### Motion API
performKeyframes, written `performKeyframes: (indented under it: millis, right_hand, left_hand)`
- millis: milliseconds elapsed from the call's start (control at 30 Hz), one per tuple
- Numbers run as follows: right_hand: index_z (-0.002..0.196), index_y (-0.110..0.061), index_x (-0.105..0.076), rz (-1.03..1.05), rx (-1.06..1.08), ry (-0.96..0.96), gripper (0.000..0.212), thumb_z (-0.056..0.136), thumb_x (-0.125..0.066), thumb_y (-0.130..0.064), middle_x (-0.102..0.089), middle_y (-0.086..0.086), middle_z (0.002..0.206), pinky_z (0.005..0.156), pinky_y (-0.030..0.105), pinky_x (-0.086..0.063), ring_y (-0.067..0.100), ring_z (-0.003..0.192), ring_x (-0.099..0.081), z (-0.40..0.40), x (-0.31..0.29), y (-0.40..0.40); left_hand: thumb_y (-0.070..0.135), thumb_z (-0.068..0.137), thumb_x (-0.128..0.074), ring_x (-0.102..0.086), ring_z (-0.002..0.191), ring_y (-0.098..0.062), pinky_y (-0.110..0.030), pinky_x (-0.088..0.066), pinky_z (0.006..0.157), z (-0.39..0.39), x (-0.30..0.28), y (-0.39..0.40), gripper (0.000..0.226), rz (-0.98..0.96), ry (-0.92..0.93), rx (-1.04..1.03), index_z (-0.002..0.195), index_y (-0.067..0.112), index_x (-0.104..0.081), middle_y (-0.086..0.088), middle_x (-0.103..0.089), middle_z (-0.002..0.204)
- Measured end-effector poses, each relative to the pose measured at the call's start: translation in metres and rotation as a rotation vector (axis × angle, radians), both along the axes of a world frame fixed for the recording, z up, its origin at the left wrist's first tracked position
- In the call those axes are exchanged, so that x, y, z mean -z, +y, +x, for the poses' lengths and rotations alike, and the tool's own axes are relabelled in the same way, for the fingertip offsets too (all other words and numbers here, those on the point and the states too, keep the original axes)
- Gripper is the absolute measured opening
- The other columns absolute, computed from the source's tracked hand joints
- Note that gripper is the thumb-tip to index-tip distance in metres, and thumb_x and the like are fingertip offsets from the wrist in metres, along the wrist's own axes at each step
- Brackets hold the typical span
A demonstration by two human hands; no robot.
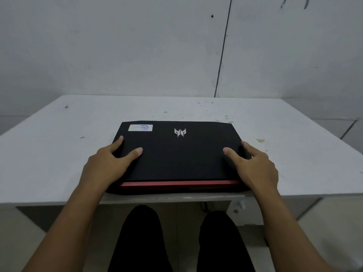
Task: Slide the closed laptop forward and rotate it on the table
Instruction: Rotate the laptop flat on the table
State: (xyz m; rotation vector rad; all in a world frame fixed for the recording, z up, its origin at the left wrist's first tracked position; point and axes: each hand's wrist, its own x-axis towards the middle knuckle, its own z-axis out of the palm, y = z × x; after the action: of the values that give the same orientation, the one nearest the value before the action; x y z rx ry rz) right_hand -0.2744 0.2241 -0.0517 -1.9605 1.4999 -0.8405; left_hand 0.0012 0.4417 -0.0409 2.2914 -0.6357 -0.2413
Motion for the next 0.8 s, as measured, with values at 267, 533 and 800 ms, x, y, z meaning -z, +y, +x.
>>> performKeyframes:
  millis: [267, 533, 800]
  right_hand:
    - [0.143, -0.041, -0.051, -0.035, -0.005, 0.093, 0.082, 0.073, -0.053, -0.084, -0.060, -0.008, 0.137, 0.087, 0.041, -0.046, 0.026, 0.120, -0.058, 0.0018, 0.0053, 0.0009]
    - [0.144, -0.041, -0.051, -0.046, -0.034, 0.204, 0.069, 0.082, -0.051, -0.073, -0.060, -0.006, 0.136, 0.080, 0.038, -0.042, 0.026, 0.118, -0.057, 0.0001, 0.0064, -0.0025]
    - [0.151, -0.039, -0.038, -0.036, -0.157, 0.400, 0.071, 0.089, -0.036, -0.073, -0.063, 0.000, 0.131, 0.081, 0.038, -0.040, 0.028, 0.117, -0.056, -0.0021, -0.0013, -0.0059]
  left_hand:
    - [0.091, 0.066, -0.059, -0.049, 0.134, -0.032, -0.047, -0.043, 0.099, 0.0026, 0.0087, 0.0029, 0.093, 0.039, 0.004, -0.010, 0.149, 0.053, -0.041, 0.001, -0.048, 0.155]
    - [0.094, 0.072, -0.044, -0.047, 0.136, -0.032, -0.044, -0.041, 0.101, 0.0029, 0.0101, 0.0008, 0.094, 0.175, -0.039, 0.030, 0.154, 0.053, -0.030, 0.002, -0.046, 0.156]
    - [0.097, 0.073, -0.017, -0.049, 0.132, -0.035, -0.043, -0.042, 0.101, 0.0069, 0.0064, -0.0028, 0.096, 0.404, -0.178, 0.094, 0.158, 0.052, -0.012, -0.007, -0.050, 0.153]
